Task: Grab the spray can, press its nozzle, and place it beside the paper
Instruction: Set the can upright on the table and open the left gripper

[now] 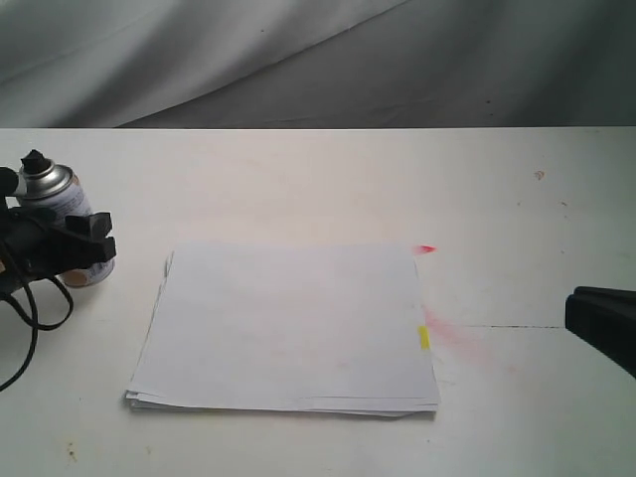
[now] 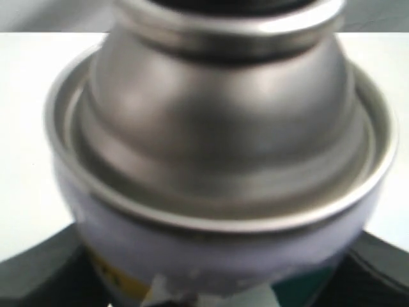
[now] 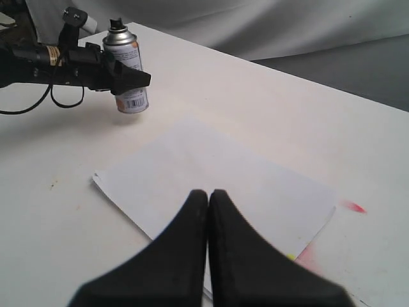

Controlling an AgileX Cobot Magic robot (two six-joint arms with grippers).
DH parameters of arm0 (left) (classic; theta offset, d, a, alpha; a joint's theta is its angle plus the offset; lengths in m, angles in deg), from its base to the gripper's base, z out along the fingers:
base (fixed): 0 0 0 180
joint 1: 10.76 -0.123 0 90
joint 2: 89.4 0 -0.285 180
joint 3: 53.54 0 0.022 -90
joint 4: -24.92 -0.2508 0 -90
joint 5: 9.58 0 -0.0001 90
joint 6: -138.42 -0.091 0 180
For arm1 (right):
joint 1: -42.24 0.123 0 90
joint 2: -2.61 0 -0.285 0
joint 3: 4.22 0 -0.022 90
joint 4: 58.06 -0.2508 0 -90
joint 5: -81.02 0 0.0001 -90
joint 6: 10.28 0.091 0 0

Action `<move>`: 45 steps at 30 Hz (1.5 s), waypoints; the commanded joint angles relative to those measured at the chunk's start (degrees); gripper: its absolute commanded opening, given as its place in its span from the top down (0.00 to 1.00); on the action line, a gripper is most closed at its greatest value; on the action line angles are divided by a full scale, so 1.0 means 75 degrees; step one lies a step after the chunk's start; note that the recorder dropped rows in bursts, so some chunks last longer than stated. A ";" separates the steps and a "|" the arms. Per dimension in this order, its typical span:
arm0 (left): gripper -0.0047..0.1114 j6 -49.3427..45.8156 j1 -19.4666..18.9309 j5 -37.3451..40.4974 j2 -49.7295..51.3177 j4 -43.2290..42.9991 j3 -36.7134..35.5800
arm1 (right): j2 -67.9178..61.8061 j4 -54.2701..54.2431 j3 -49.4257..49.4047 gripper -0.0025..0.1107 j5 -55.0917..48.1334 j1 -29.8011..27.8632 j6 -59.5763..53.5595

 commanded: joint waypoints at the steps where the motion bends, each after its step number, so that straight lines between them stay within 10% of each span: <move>1: 0.96 -0.0036 -0.0020 -0.0424 0.0305 0.0128 -0.0008 | 0.0037 -0.0090 -0.0043 0.98 0.0043 -0.0036 -0.0004; 24: 0.93 0.0219 -0.0020 -0.0468 0.0601 0.0709 -0.0008 | 0.0037 -0.0090 -0.0043 0.98 0.0043 -0.0036 -0.0004; 40: 0.31 0.0205 -0.0020 -0.0331 0.0601 0.0693 0.0039 | 0.0037 -0.0090 -0.0043 0.98 0.0043 -0.0036 -0.0004; 45: 0.29 0.0133 -0.0020 -0.0350 0.0601 0.0693 0.0039 | 0.0037 -0.0090 -0.0043 0.98 0.0043 -0.0036 -0.0004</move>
